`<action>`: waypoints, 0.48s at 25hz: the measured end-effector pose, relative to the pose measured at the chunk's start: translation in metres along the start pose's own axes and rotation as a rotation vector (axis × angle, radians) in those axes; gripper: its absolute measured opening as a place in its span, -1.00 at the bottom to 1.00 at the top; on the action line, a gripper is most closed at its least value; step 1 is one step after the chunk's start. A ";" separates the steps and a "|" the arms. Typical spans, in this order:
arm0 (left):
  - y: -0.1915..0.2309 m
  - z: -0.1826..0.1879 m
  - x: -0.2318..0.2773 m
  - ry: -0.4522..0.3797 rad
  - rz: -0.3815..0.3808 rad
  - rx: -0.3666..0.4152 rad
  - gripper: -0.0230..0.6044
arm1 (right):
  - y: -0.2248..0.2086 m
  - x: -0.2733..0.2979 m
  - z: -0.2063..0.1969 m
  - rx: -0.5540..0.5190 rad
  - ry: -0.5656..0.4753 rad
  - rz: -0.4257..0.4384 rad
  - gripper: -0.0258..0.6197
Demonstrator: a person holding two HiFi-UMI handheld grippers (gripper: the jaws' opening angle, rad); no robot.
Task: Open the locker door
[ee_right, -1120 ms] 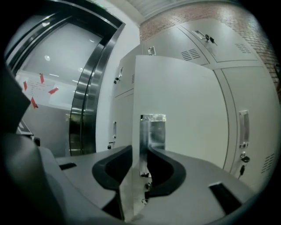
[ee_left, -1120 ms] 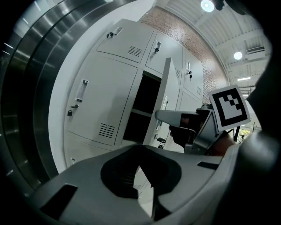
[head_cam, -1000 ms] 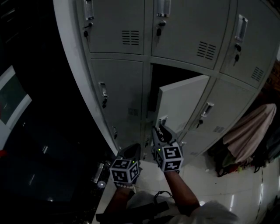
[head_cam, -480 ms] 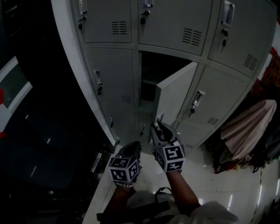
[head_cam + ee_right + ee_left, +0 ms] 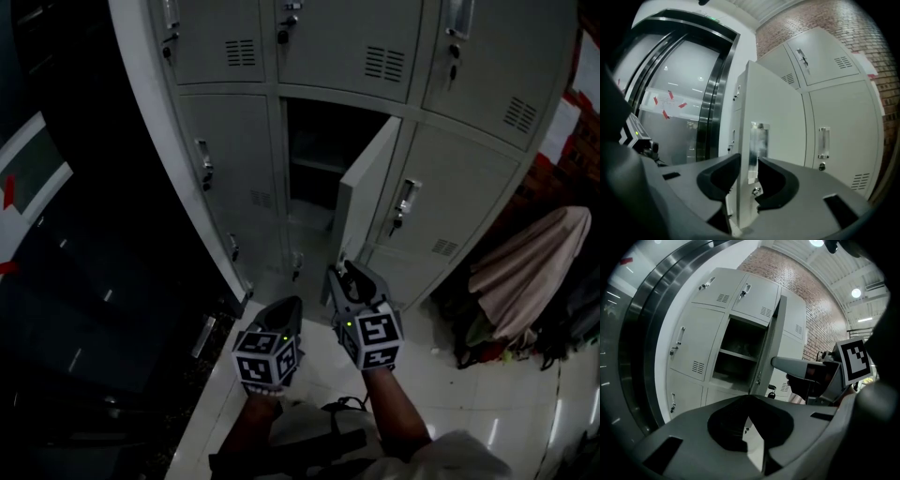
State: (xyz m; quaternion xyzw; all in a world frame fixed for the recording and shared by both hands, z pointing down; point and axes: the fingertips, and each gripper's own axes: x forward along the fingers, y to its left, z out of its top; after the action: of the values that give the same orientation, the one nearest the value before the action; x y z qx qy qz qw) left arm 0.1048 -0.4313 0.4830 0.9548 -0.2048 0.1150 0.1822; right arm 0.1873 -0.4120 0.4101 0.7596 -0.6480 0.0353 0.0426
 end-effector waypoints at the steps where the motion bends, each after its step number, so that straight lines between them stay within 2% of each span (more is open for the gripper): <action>1: -0.004 -0.001 0.000 0.000 -0.003 0.002 -0.95 | -0.003 -0.004 0.001 -0.007 -0.008 -0.006 -0.45; 9: -0.029 -0.004 0.007 0.018 -0.049 0.038 -0.95 | -0.023 -0.034 -0.004 0.020 -0.015 -0.020 -0.48; 12: -0.039 -0.005 0.006 0.026 -0.069 0.050 -0.95 | -0.030 -0.045 -0.006 0.022 -0.011 -0.055 -0.55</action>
State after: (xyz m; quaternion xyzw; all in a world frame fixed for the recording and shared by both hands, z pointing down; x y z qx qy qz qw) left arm 0.1260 -0.3984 0.4775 0.9640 -0.1664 0.1259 0.1648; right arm 0.2103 -0.3624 0.4103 0.7778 -0.6266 0.0370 0.0318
